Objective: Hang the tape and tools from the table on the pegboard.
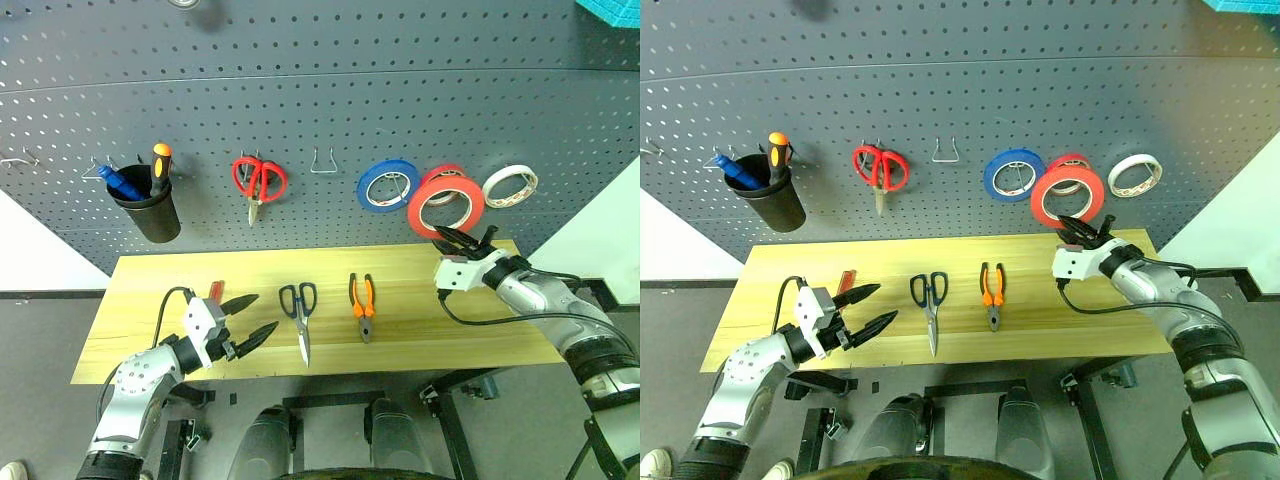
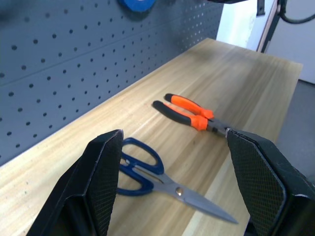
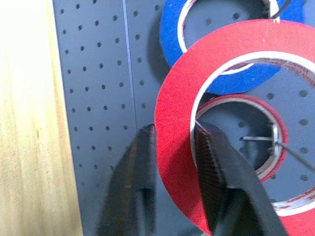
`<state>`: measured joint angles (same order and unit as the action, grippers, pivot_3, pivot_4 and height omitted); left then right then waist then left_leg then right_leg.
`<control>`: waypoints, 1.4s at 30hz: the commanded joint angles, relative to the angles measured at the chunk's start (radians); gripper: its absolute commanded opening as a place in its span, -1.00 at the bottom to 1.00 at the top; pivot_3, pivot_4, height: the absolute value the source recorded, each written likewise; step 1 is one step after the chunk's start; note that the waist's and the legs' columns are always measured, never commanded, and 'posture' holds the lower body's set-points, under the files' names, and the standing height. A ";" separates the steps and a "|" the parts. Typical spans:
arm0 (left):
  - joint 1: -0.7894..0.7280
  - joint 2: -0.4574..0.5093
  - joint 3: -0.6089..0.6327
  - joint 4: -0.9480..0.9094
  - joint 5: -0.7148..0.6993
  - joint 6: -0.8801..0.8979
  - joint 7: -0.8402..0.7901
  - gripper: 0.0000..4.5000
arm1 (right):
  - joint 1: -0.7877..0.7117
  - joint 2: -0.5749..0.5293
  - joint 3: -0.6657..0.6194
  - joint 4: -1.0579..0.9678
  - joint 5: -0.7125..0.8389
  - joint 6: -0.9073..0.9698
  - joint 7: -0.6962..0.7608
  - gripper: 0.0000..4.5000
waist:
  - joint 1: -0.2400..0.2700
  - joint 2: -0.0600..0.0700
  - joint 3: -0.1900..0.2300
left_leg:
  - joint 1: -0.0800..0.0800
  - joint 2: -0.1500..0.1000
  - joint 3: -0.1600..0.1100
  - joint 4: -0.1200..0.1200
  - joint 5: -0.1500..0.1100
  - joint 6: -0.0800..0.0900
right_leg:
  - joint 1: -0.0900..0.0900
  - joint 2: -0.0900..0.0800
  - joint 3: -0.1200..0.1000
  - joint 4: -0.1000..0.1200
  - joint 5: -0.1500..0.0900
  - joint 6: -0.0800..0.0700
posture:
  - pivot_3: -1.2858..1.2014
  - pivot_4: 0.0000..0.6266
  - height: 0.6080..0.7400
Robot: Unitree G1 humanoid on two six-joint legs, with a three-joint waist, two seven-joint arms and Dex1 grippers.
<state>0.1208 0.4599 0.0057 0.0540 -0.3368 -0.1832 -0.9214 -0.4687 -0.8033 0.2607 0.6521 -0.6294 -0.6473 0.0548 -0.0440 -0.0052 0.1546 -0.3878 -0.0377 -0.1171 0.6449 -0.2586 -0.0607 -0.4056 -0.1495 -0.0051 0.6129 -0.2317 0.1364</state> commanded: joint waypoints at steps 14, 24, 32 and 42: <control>-0.009 0.163 0.079 0.136 0.056 -0.023 -0.035 0.56 | 0.291 0.308 -0.001 -0.499 0.600 0.728 0.588 0.82 | -0.009 0.002 0.003 | 0.003 0.001 0.000 0.002 0.000 0.001 | 0.001 0.001 0.001 0.002 -0.001 0.002 | -0.05 -0.60 0.85; -0.065 0.259 0.088 0.188 0.057 -0.005 -0.110 0.56 | 0.092 0.652 -0.052 -0.528 0.591 1.513 0.337 0.98 | -0.001 0.003 0.003 | -0.003 0.012 -0.003 -0.001 0.000 0.000 | -0.010 0.015 0.001 0.004 0.004 -0.006 | -0.04 -0.57 0.85; -0.060 0.217 0.071 0.140 0.055 0.015 -0.095 0.56 | -0.033 0.760 -0.070 -0.384 0.527 1.603 0.125 0.98 | -0.012 0.003 0.004 | -0.003 0.014 -0.001 -0.006 0.000 0.000 | -0.014 0.017 0.001 0.005 0.005 -0.007 | -0.04 -0.58 0.85; -0.038 0.214 0.086 0.051 0.042 0.080 -0.085 0.56 | -0.110 0.858 -0.154 -0.265 0.589 1.695 0.079 0.98 | -0.034 0.004 0.004 | -0.002 0.018 -0.001 -0.012 0.001 -0.002 | -0.019 0.022 0.003 0.005 0.007 -0.006 | -0.04 -0.59 0.85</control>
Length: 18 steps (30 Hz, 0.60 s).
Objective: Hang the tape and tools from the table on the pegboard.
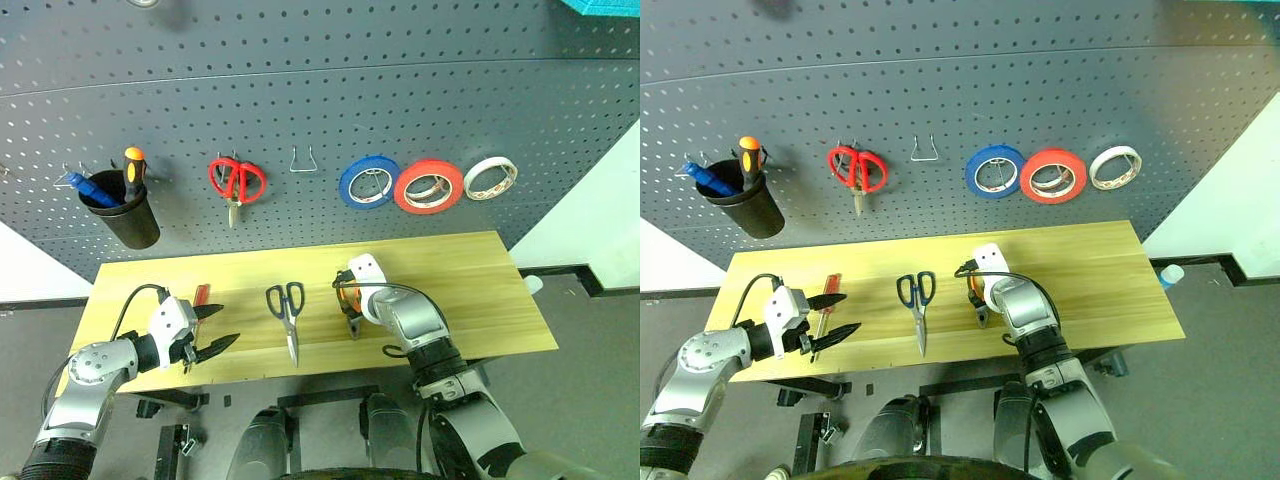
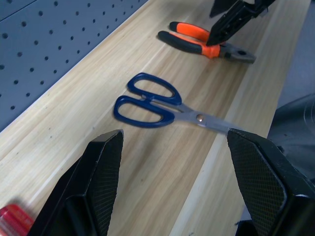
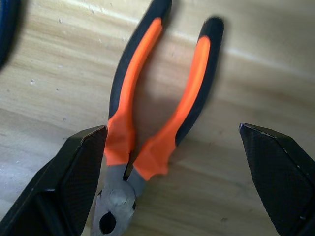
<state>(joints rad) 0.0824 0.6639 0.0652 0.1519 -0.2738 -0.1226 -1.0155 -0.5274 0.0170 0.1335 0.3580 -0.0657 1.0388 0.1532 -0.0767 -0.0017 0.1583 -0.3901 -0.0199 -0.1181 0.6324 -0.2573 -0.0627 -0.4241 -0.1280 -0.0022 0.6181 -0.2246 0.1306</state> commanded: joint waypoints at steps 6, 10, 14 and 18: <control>-0.006 0.006 0.020 -0.097 -0.020 0.066 0.025 0.56 | -0.116 0.078 -0.082 0.176 0.051 -0.011 -0.057 0.98 | -0.002 0.000 0.000 | 0.001 0.003 0.000 0.000 0.000 0.000 | -0.001 0.003 0.000 0.001 0.001 -0.002 | -0.04 -0.59 0.85; -0.005 0.007 0.022 -0.145 -0.024 0.108 0.039 0.56 | -0.146 0.082 -0.098 0.253 0.046 -0.016 -0.090 0.98 | -0.004 0.000 0.000 | 0.001 0.003 0.000 0.000 0.000 0.000 | -0.001 0.004 0.001 0.001 0.001 -0.003 | -0.04 -0.59 0.85; -0.003 0.013 0.030 -0.171 -0.028 0.135 0.046 0.56 | -0.144 0.079 -0.079 0.276 0.038 -0.011 -0.093 0.81 | -0.014 0.000 0.000 | 0.001 0.004 0.000 0.000 0.000 0.000 | -0.001 0.004 0.001 0.001 0.001 -0.003 | -0.04 -0.59 0.85; -0.001 0.015 0.034 -0.180 -0.028 0.145 0.051 0.56 | -0.142 0.077 -0.076 0.281 0.039 -0.023 -0.099 0.25 | -0.025 0.000 0.000 | 0.001 0.004 0.000 0.000 0.000 0.000 | -0.001 0.005 0.001 0.001 0.001 -0.003 | -0.04 -0.60 0.85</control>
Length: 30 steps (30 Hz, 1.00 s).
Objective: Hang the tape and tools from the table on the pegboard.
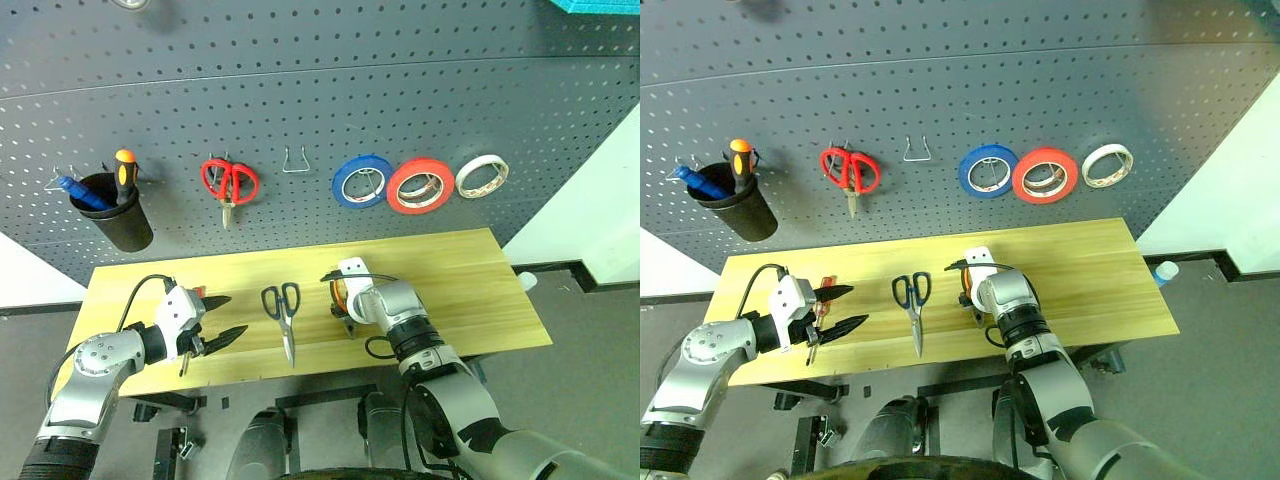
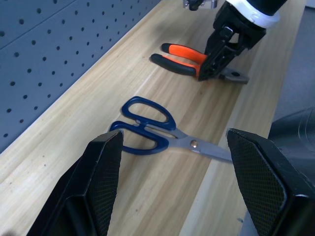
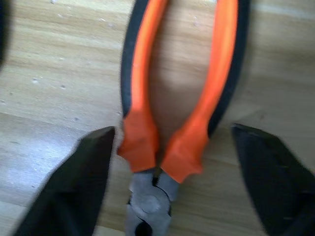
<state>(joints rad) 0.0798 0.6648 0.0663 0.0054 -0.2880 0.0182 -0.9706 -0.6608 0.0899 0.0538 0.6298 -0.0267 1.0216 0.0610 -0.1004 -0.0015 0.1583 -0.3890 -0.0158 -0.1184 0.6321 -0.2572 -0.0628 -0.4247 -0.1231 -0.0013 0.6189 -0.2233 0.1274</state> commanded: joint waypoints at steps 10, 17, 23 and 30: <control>0.041 -0.009 0.073 -0.048 -0.038 -0.028 0.032 0.56 | 0.042 -0.059 0.130 -0.111 -0.016 -0.064 0.112 -0.07 | -0.003 0.000 0.000 | 0.000 0.006 0.000 0.000 0.000 0.000 | -0.001 0.006 0.000 0.000 0.002 -0.003 | -0.04 -0.63 0.85; 0.071 -0.120 0.204 -0.066 -0.128 -0.115 0.108 0.56 | 0.207 -0.289 0.345 -0.532 -0.082 -0.531 0.325 -0.07 | 0.002 0.000 0.000 | -0.001 0.006 0.001 0.000 0.000 0.000 | -0.001 0.006 0.000 -0.002 0.002 -0.003 | -0.03 -0.61 0.85; 0.071 -0.236 0.309 -0.078 -0.270 -0.200 0.122 0.56 | 0.250 -0.377 0.273 -0.793 0.076 -0.886 0.522 -0.07 | 0.004 -0.001 0.000 | 0.000 0.008 0.002 0.000 0.000 0.000 | -0.001 0.006 0.000 -0.002 0.002 -0.003 | -0.02 -0.60 0.85; 0.010 -0.257 0.319 -0.061 -0.308 -0.208 0.126 0.56 | 0.021 -0.254 0.142 -0.805 0.212 -0.902 0.492 -0.07 | 0.006 -0.001 0.001 | 0.000 0.008 0.002 0.004 0.002 -0.003 | 0.001 0.007 0.000 -0.002 0.003 -0.010 | -0.04 -0.60 0.85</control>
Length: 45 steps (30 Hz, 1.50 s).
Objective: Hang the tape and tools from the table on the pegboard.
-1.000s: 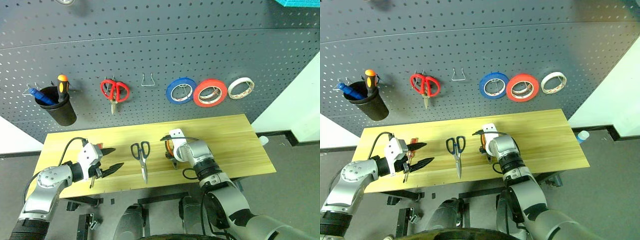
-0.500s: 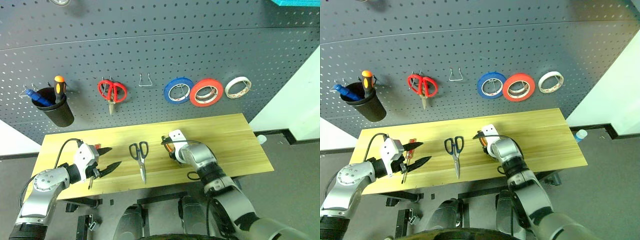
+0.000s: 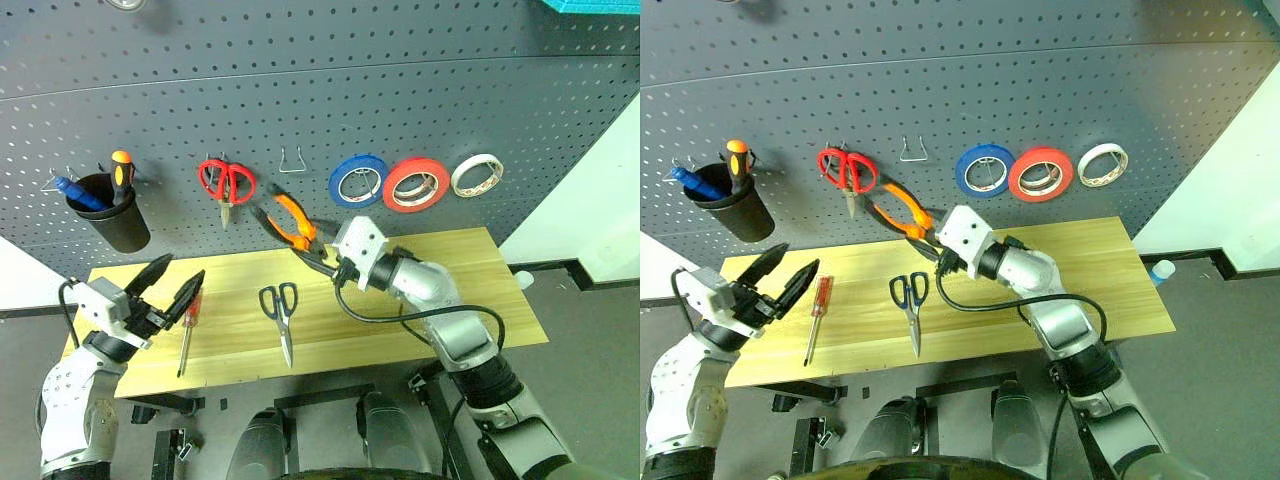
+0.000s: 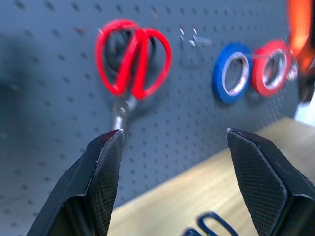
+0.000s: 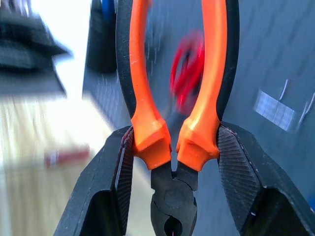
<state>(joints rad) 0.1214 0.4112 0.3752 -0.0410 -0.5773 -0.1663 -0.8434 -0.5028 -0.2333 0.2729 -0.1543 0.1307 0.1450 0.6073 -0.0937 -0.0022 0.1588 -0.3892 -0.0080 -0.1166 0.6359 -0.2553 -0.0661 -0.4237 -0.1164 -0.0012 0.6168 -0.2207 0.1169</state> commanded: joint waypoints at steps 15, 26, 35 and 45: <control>0.026 -0.002 -0.037 -0.095 0.030 -0.024 -0.007 0.56 | -0.478 0.318 -0.170 0.597 0.051 -0.316 -0.117 -0.07 | -0.002 0.001 0.008 | 0.000 0.003 0.000 -0.007 0.001 -0.002 | -0.004 0.004 0.000 0.000 0.002 0.001 | 0.01 -0.49 0.85; 0.060 0.012 -0.058 -0.331 0.000 0.141 0.124 0.56 | -0.591 0.353 -0.220 0.936 0.027 -0.566 -0.121 -0.07 | 0.002 0.001 0.039 | 0.001 0.003 -0.001 -0.006 0.001 -0.002 | -0.004 0.004 0.001 0.002 0.001 -0.002 | 0.04 -0.36 0.85; 0.137 0.002 -0.065 -0.426 -0.035 0.185 0.141 0.56 | -0.658 0.332 -0.262 1.090 -0.011 -0.717 -0.170 -0.07 | 0.001 0.000 0.069 | -0.001 0.003 -0.001 -0.007 0.001 -0.002 | -0.007 0.004 0.001 0.002 0.001 -0.002 | 0.05 -0.23 0.85; 0.185 -0.004 -0.056 -0.412 -0.049 0.170 0.100 0.56 | -0.652 0.295 -0.267 1.166 -0.047 -0.754 -0.188 -0.07 | 0.001 -0.002 0.092 | -0.002 0.003 0.000 -0.007 0.001 -0.002 | -0.007 0.004 0.001 0.003 0.000 -0.003 | 0.04 -0.17 0.85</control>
<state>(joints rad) 0.3028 0.4070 0.2977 -0.4445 -0.6035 0.0271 -0.7310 -1.1281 0.0659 0.0148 1.0229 0.0930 -0.5873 0.4342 -0.0930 -0.0047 0.2506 -0.3909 -0.0047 -0.1170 0.6296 -0.2539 -0.0679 -0.4309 -0.1120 0.0001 0.6198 -0.2207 0.1136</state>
